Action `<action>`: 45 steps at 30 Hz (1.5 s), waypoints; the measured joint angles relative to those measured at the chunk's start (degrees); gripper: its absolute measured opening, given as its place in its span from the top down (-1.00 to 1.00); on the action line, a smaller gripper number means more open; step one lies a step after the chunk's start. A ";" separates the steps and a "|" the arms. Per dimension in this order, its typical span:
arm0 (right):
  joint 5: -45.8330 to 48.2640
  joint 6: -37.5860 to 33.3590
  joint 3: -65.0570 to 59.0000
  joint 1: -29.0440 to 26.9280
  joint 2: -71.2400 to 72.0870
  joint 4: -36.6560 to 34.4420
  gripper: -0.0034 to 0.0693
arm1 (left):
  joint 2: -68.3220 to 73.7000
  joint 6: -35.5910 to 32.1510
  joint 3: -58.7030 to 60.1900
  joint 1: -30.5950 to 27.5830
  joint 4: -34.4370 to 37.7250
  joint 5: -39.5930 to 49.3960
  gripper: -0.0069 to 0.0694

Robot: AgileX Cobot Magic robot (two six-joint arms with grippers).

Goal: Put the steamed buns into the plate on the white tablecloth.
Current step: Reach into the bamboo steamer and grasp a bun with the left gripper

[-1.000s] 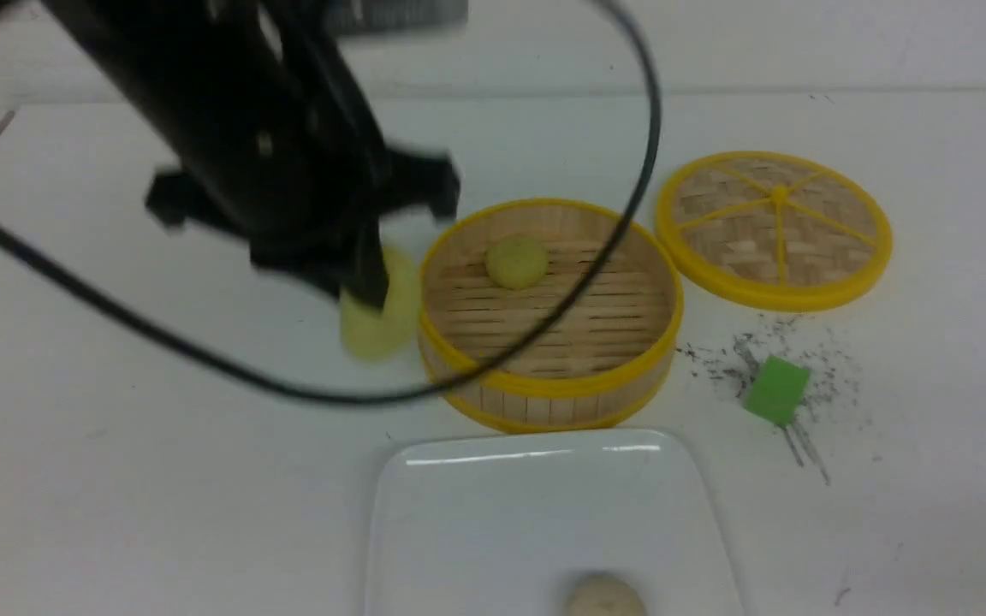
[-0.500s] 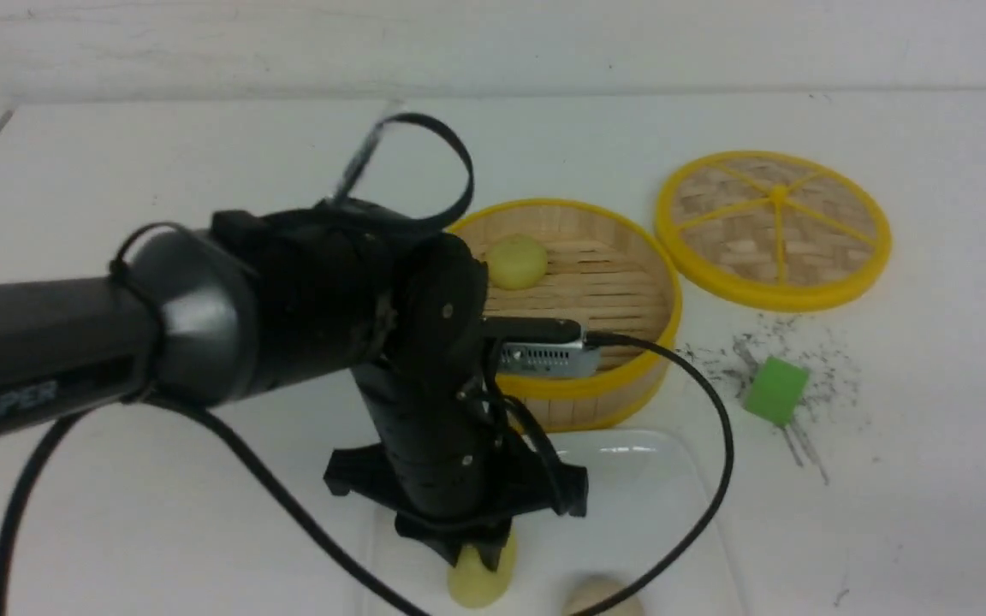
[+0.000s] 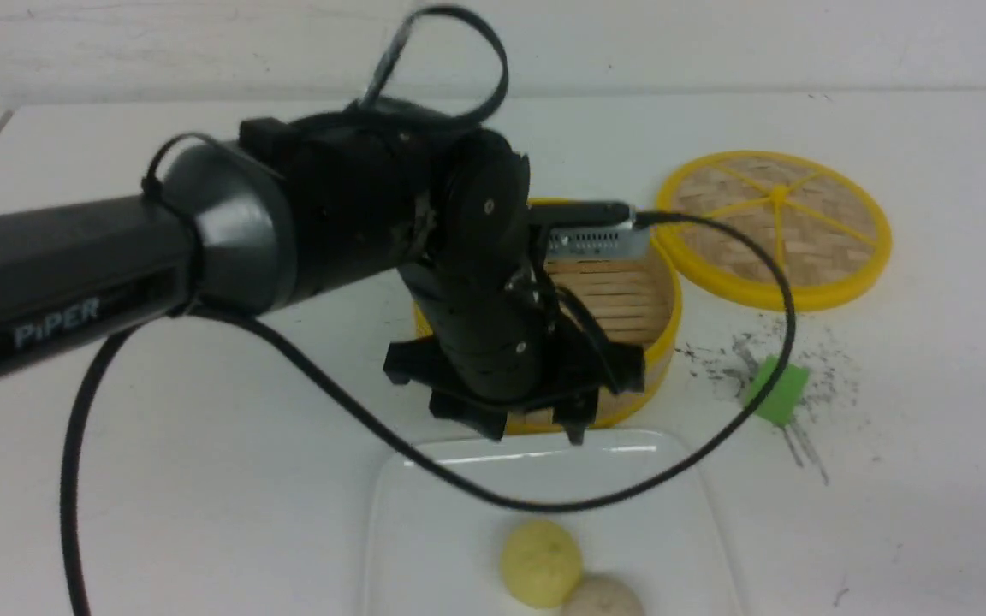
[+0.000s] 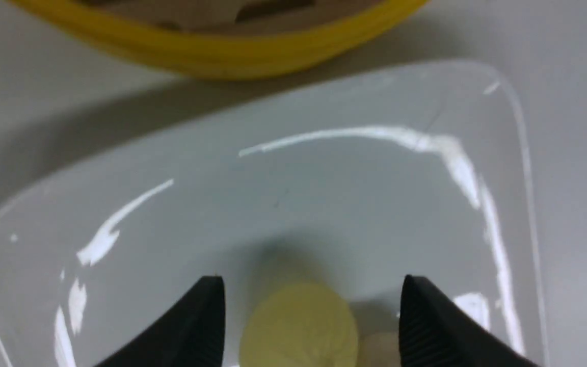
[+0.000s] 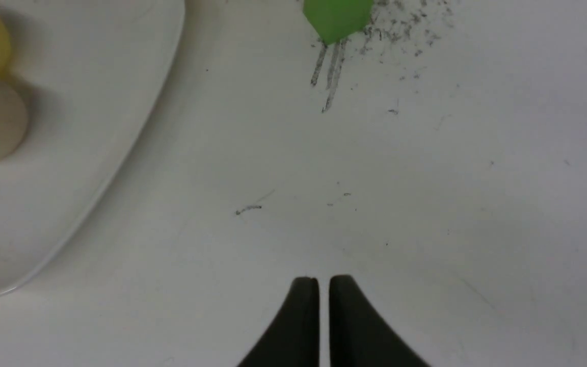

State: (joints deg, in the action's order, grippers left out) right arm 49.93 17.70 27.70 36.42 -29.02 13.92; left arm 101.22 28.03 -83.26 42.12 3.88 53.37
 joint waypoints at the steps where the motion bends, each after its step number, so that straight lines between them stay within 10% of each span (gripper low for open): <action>1: 0.00 0.00 0.00 0.00 0.00 0.00 0.75 | 0.00 0.00 -0.39 -0.15 0.00 0.13 -0.40; 10: 0.00 0.00 0.00 0.00 0.00 0.07 0.73 | 0.69 0.03 -14.74 -9.65 -0.26 0.24 -0.40; 34: -0.20 0.00 0.00 0.00 0.00 0.07 0.67 | 35.07 0.15 -47.61 -13.31 -3.42 7.04 -0.38; 41: -0.20 0.00 0.00 0.00 0.00 0.07 0.65 | 37.66 3.94 -47.85 -13.31 -3.35 6.00 0.00; 45: -0.24 0.00 0.00 0.00 0.00 0.07 0.65 | 37.60 2.99 -48.22 -13.31 -0.20 7.33 0.62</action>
State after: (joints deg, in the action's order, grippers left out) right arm 49.69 17.70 27.70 36.42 -29.02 13.99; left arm 138.83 31.03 -131.49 28.81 3.69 60.70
